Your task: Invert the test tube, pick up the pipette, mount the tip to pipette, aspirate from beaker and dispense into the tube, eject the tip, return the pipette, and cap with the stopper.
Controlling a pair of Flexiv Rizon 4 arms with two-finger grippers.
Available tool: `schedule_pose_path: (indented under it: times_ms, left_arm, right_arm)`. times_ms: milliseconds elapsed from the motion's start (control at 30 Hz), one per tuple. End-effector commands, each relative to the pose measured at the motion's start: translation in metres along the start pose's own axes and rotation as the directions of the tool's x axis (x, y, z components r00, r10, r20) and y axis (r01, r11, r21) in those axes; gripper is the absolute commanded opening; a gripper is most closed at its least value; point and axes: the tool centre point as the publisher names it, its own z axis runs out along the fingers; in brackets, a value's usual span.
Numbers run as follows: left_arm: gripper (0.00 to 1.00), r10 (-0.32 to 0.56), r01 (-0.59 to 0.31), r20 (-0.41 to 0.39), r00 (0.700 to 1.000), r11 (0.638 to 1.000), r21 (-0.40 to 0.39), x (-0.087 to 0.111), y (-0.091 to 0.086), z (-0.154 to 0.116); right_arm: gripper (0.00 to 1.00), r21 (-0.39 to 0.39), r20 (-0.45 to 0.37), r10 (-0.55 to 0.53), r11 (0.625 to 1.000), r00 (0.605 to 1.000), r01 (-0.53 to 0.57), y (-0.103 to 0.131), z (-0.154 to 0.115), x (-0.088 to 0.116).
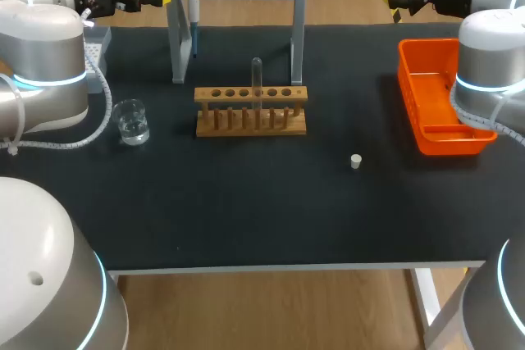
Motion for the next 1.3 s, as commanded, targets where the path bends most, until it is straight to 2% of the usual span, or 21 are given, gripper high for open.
schedule_pose_path:
  times_ms: [33, 967, 1133, 1300]
  left_arm:
    - [1.0, 0.0, 0.0, 0.003, 1.0, 1.0, 0.002, 0.001, 0.001, 0.0]
    - [1.0, 0.0, 0.0, 0.003, 1.0, 1.0, 0.002, 0.001, 0.001, 0.0]
    - [1.0, 0.0, 0.0, 0.003, 1.0, 1.0, 0.002, 0.001, 0.001, 0.0]
    - [1.0, 0.0, 0.0, 0.003, 1.0, 1.0, 0.002, 0.001, 0.001, 0.0]
  right_arm:
    - [1.0, 0.003, 0.0, 0.0, 1.0, 1.0, 0.0, 0.001, 0.0, 0.0]
    - [1.0, 0.003, 0.0, 0.0, 1.0, 1.0, 0.0, 0.001, 0.0, 0.0]
    - [1.0, -0.012, -0.083, -0.022, 1.0, 0.996, 0.021, -0.002, -0.01, 0.04]
    - [1.0, -0.058, -0.236, -0.057, 0.997, 0.97, 0.045, -0.009, -0.031, 0.095]
